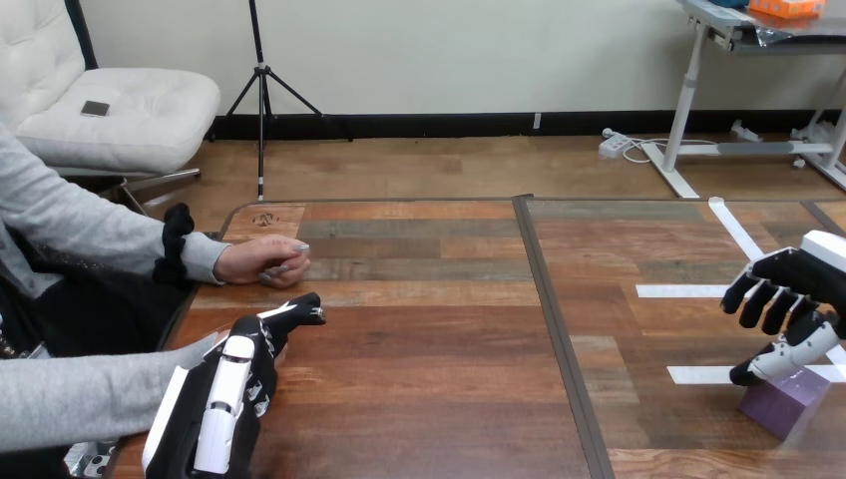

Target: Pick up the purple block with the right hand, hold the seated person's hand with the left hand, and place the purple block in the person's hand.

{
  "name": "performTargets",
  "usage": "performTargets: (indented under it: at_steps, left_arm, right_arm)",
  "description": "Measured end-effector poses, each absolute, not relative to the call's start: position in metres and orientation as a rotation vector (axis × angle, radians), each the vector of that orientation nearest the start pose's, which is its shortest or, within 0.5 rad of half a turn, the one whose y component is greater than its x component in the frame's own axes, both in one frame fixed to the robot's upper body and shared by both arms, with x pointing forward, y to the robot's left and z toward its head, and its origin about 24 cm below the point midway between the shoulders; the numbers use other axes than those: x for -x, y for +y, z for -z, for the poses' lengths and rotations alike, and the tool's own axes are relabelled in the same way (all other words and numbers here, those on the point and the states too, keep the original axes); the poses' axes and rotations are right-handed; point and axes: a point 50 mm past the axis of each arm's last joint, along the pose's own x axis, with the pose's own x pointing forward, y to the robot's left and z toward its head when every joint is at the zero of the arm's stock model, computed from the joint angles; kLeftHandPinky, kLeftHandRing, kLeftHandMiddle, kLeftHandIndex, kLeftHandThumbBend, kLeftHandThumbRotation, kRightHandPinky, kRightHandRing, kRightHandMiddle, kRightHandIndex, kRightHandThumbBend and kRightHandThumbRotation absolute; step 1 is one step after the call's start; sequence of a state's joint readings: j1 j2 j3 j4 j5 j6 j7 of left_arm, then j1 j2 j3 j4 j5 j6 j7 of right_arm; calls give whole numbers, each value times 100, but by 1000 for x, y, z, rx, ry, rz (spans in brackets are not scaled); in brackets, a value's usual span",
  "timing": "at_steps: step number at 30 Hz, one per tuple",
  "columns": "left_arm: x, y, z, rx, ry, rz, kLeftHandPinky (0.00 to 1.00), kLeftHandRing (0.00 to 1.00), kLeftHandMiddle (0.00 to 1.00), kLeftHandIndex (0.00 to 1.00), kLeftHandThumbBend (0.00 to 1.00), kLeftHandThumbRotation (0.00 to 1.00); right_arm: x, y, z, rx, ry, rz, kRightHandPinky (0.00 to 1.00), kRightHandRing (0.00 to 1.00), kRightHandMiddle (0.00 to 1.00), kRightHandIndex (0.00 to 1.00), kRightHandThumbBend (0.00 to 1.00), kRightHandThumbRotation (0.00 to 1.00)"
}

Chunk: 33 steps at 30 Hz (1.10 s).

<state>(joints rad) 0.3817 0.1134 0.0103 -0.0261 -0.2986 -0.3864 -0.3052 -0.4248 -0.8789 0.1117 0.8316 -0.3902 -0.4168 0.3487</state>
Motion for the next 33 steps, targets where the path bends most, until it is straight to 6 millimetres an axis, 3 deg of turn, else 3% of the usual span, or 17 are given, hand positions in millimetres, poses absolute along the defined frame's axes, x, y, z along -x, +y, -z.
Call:
performTargets:
  at_steps: [33]
  left_arm:
    - [-169, 185, -14, 138, -91, 121, 99, 89, 79, 58, 13, 100]
  right_arm:
    - [-292, -352, -92, 1221, 420, -340, 60, 64, 67, 68, 100, 4]
